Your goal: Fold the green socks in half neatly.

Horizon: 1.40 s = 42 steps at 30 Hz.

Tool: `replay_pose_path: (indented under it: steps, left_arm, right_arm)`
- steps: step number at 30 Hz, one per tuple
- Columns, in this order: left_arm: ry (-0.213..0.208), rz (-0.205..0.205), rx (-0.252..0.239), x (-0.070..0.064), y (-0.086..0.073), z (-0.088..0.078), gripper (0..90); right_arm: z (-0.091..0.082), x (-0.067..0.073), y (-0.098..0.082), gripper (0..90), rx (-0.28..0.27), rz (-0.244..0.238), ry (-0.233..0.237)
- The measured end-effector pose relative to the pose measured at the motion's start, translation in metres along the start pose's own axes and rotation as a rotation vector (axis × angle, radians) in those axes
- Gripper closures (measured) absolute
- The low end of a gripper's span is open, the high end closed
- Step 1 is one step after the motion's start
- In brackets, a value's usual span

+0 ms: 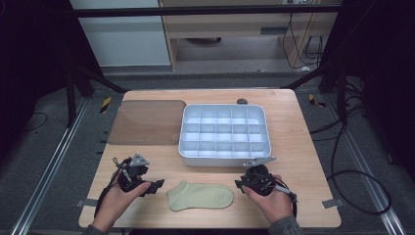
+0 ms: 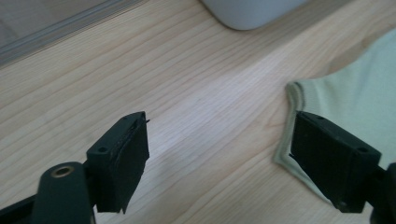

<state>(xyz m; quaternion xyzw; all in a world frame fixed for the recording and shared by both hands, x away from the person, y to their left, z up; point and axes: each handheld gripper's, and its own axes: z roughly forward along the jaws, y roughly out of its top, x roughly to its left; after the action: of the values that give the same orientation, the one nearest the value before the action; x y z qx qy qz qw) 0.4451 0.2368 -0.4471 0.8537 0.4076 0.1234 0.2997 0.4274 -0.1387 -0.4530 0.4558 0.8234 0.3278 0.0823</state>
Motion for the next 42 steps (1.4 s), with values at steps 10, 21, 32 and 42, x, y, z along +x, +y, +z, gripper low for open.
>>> replay_pose_path:
  steps: [10,21,32,42]
  left_arm:
    - [-0.077,0.082,0.091,-0.026,0.007,0.011,39.3]
    - [-0.120,0.105,0.197,-0.034,-0.003,0.024,53.6]
    - [-0.124,0.089,0.207,-0.035,-0.004,0.030,58.4]
    - [-0.124,0.105,0.213,-0.038,-0.003,0.031,72.0]
  right_arm:
    - [0.004,0.019,0.001,76.6,-0.001,-0.016,0.036]
    - [0.011,0.027,-0.001,72.5,0.016,-0.037,0.053]
    - [0.010,0.029,0.000,66.6,0.020,-0.035,0.052]
    - [0.017,0.037,-0.003,62.1,0.030,-0.036,0.035]
